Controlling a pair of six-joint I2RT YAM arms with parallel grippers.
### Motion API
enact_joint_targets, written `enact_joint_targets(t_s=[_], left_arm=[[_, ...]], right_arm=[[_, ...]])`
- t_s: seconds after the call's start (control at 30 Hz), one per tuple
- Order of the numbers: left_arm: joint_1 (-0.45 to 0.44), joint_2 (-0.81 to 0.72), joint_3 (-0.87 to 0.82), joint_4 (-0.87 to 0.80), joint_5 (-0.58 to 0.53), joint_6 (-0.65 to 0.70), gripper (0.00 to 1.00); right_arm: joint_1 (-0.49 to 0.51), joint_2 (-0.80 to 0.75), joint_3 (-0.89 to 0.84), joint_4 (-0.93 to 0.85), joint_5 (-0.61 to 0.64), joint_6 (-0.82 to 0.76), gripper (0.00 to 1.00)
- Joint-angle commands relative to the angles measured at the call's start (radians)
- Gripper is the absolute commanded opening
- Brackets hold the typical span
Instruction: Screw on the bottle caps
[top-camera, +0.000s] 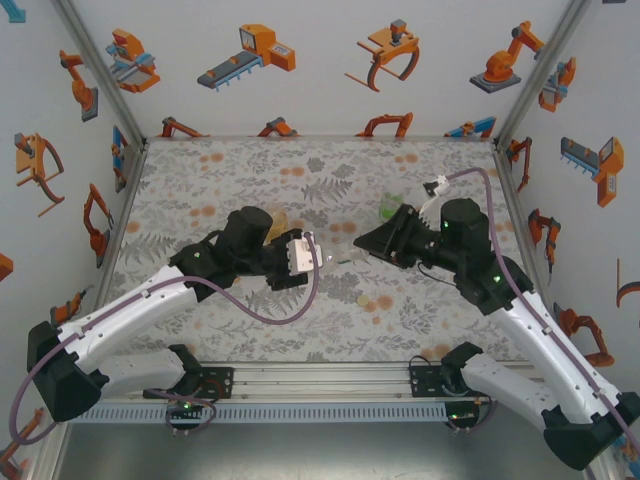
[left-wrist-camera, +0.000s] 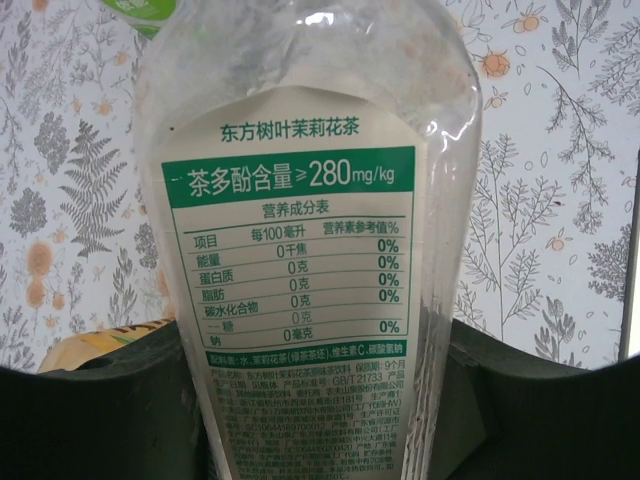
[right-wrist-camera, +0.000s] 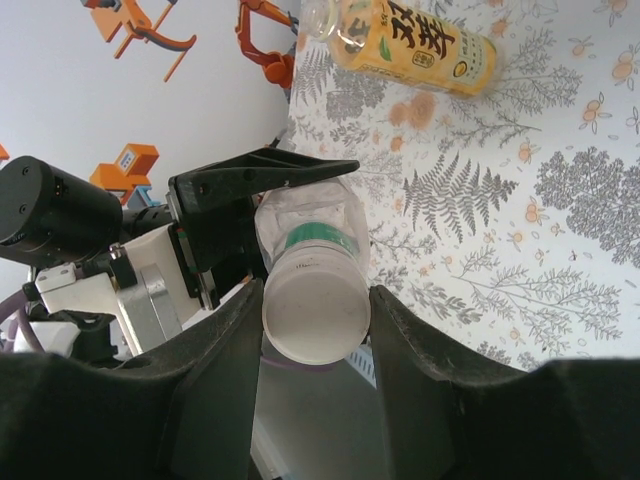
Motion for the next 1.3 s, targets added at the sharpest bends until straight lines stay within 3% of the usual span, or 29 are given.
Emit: enact_joint_targets(t_s=[0.0,0.23,0.3,0.43,0.6,0.9,1.27], left_arm=[[-0.016,-0.005,0.023,0.117,0.130,0.009,0.00],[-0.016,-0.007,0.021,0.088,0.169,0.012,0.00],[-0.016,-0.007,0.023,0.075,0.181,0.012,0.00],[-0.017,-0.019,0.023,0.052,0.197,0.007,0.00],[-0.017,-0.034,0.016,0.023,0.205,0.005,0.00],[-0.018,-0.050,0.018,-0.017,0.244,0.002,0.00],[-0.018,-0.065,0.017,-0.036,0.254,-0.007,0.00]], right_arm=[[0.009,-0.009,0.039,0.014,0.003,-0.103,0.41],[0.009,-0.063,0.099,0.013,0.068,-0.337,0.71],[0.009,-0.058,0.123,0.012,0.049,-0.413,0.75],[0.009,-0.065,0.150,0.021,-0.024,-0.614,0.74],[0.009,-0.113,0.124,0.054,-0.265,-0.943,0.74],[0.009,-0.056,0.203,-0.232,-0.525,-1.493,0.67],[0.009,-0.032,0.164,-0.172,-0.582,-1.525,0.58]])
